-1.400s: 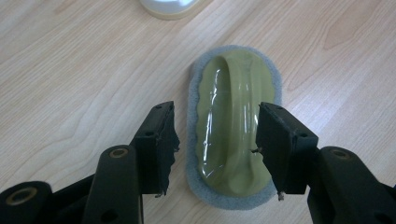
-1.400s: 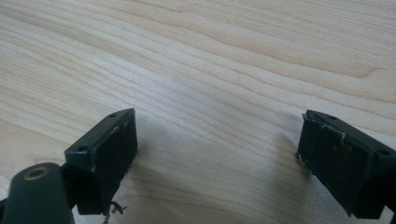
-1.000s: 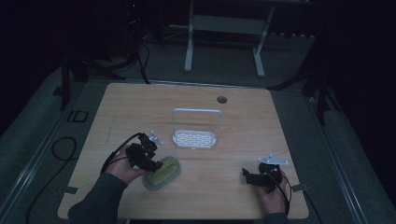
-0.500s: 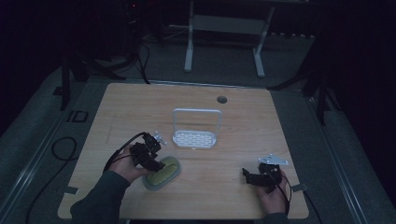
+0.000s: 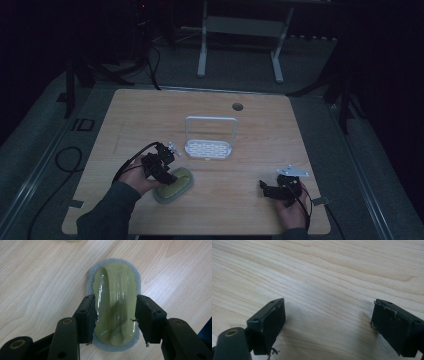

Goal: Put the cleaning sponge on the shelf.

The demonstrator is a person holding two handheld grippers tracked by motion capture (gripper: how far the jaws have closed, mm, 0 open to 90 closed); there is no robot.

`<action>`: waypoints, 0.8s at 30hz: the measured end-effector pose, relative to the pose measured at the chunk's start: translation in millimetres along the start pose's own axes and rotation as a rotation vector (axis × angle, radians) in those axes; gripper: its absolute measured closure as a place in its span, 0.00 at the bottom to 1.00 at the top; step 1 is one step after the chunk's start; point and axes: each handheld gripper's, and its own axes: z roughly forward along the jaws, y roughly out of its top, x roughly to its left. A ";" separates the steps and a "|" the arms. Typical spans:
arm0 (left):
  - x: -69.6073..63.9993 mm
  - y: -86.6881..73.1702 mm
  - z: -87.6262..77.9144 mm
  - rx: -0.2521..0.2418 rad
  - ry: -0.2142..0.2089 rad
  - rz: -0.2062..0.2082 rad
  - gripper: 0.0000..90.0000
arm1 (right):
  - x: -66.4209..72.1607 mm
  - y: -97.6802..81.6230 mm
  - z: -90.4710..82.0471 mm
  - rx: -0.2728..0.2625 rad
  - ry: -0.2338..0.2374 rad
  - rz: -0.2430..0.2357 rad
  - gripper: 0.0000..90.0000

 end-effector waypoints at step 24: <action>1.0 17.5 17.3 0.138 -0.056 0.015 0.61 | 0.0 0.0 0.0 0.000 0.000 0.000 0.13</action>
